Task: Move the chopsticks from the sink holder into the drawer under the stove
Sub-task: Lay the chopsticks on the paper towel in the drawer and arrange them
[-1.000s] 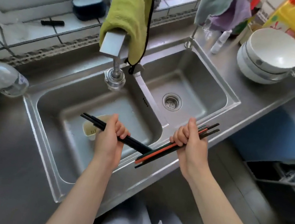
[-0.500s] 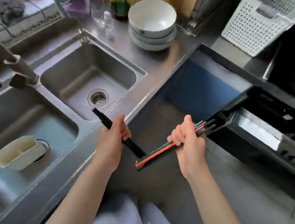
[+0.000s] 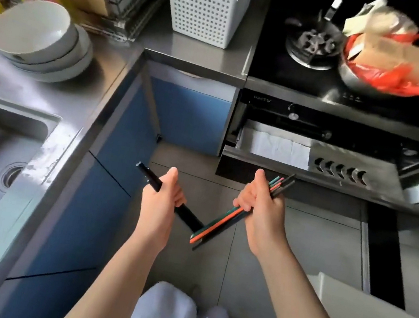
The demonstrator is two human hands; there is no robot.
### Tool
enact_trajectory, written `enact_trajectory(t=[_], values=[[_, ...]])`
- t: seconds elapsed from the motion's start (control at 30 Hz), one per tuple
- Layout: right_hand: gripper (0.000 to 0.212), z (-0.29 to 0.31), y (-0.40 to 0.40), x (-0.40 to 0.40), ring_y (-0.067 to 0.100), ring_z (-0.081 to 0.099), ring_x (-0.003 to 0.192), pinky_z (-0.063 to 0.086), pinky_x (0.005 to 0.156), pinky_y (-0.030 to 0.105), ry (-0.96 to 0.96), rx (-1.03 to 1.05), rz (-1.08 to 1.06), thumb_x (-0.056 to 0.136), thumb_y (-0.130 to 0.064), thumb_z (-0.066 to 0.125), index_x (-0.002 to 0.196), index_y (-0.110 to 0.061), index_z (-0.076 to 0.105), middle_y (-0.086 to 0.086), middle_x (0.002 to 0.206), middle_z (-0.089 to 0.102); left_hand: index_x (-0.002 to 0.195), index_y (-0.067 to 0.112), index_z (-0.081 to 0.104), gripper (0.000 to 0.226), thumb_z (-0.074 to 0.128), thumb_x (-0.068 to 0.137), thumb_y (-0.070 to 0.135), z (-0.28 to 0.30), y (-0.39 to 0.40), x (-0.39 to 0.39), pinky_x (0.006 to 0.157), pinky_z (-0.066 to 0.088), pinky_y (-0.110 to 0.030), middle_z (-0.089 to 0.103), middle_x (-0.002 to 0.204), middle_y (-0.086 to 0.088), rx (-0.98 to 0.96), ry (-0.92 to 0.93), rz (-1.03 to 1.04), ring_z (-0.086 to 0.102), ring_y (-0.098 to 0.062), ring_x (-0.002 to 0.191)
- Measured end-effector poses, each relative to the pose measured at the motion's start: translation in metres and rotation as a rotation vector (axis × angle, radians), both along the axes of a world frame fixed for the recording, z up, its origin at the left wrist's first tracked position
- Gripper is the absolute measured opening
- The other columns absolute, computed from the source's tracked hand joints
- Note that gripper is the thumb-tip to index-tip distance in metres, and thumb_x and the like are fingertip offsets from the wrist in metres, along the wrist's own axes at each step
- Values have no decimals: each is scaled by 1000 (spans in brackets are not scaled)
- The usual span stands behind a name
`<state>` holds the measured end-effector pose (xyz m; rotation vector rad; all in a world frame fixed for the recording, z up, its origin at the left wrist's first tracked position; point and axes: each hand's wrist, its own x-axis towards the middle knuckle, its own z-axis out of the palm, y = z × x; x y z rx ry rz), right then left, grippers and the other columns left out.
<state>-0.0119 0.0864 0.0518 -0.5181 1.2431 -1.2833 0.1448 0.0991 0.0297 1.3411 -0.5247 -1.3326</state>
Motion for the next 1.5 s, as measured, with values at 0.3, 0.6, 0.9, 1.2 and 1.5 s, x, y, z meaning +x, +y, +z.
enact_trajectory(t=[0.3, 0.6, 0.9, 1.2, 1.5], values=[[54, -19, -47, -85, 14, 17, 47, 25, 56, 30, -45, 9, -168, 98, -32, 48, 48, -25, 26, -9, 46, 21, 54, 29, 31, 49, 51, 98, 25, -19, -76, -82, 52, 24, -23, 23, 54, 13, -22, 8, -96, 22, -9, 52], [49, -27, -158, -159, 20, 12, 56, 14, 59, 39, 195, 19, -102, 95, -29, 48, 60, -21, 16, -5, 53, 15, 48, 30, 34, 48, 56, 91, 32, -33, -199, -156, 49, 25, -20, 23, 52, 14, -46, 55, -167, 20, -9, 50], [49, -38, -239, -221, 21, 11, 57, 14, 59, 39, 126, 33, -161, 89, -38, 52, 54, -26, 20, -1, 56, 13, 48, 30, 32, 48, 55, 91, 33, -42, -284, -215, 47, 23, -19, 21, 51, 15, -3, 4, -165, 19, -9, 49], [52, -48, -300, -280, 14, 13, 47, 13, 50, 34, 348, -35, 129, 91, -36, 48, 50, -25, 20, -9, 48, 15, 58, 27, 26, 48, 50, 99, 20, -60, -314, -274, 51, 19, -23, 20, 51, 13, 66, -1, 38, 16, -9, 51], [52, -71, -353, -323, 14, 16, 44, 15, 48, 34, 512, -68, 506, 86, -46, 47, 47, -23, 22, -10, 44, 17, 64, 27, 22, 43, 48, 98, 20, -99, -326, -331, 60, 16, -33, 11, 64, 1, 193, 75, 356, 11, -19, 62]])
